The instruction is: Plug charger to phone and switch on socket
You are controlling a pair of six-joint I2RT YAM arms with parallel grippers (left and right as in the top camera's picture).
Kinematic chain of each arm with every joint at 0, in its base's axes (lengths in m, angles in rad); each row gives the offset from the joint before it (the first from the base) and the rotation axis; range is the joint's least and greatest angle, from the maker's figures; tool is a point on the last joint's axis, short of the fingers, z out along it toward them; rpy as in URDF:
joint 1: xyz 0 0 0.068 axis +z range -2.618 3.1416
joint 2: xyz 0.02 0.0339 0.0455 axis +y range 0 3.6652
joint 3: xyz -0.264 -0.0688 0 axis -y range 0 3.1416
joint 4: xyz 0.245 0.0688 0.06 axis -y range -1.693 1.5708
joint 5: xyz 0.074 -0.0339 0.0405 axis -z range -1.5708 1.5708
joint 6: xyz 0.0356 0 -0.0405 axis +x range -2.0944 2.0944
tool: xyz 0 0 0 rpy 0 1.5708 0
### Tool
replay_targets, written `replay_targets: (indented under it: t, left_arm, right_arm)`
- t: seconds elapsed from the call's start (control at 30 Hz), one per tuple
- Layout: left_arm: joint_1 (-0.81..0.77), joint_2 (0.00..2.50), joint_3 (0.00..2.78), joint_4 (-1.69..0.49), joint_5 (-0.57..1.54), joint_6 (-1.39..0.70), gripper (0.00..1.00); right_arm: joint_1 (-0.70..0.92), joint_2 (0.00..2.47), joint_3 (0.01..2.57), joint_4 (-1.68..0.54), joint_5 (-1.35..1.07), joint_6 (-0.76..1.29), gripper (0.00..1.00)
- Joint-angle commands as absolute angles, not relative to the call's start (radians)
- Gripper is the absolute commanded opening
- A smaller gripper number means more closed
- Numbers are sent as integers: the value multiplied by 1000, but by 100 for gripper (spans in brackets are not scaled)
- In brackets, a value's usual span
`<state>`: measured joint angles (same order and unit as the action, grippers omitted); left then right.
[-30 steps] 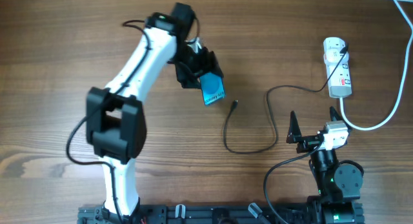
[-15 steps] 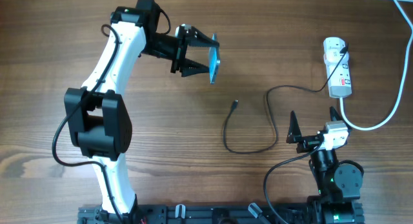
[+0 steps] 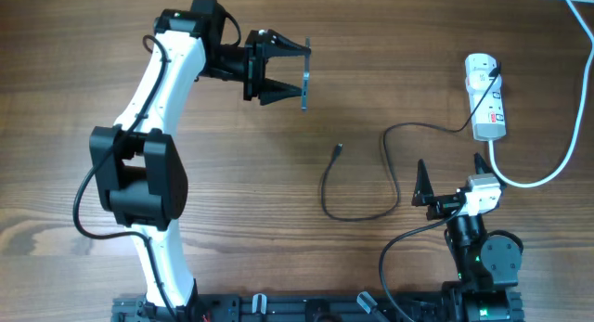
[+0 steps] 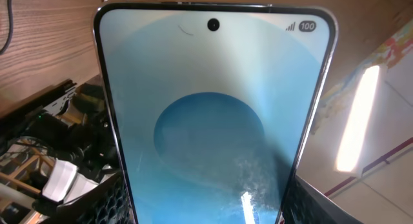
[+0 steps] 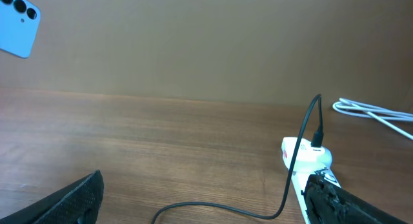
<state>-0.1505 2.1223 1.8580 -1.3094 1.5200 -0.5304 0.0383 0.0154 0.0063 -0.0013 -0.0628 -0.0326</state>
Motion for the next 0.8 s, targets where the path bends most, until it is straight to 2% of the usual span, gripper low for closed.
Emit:
replay_targets:
  t: [0.0, 0.77]
  left_arm:
    - [-131, 2090, 1880, -1311, 1577, -540, 65]
    - [-131, 2090, 1880, -1311, 1577, -540, 64]
  right_arm:
    - [36, 7, 5, 1, -60, -51, 100]
    - [36, 7, 5, 1, -60, -50, 100]
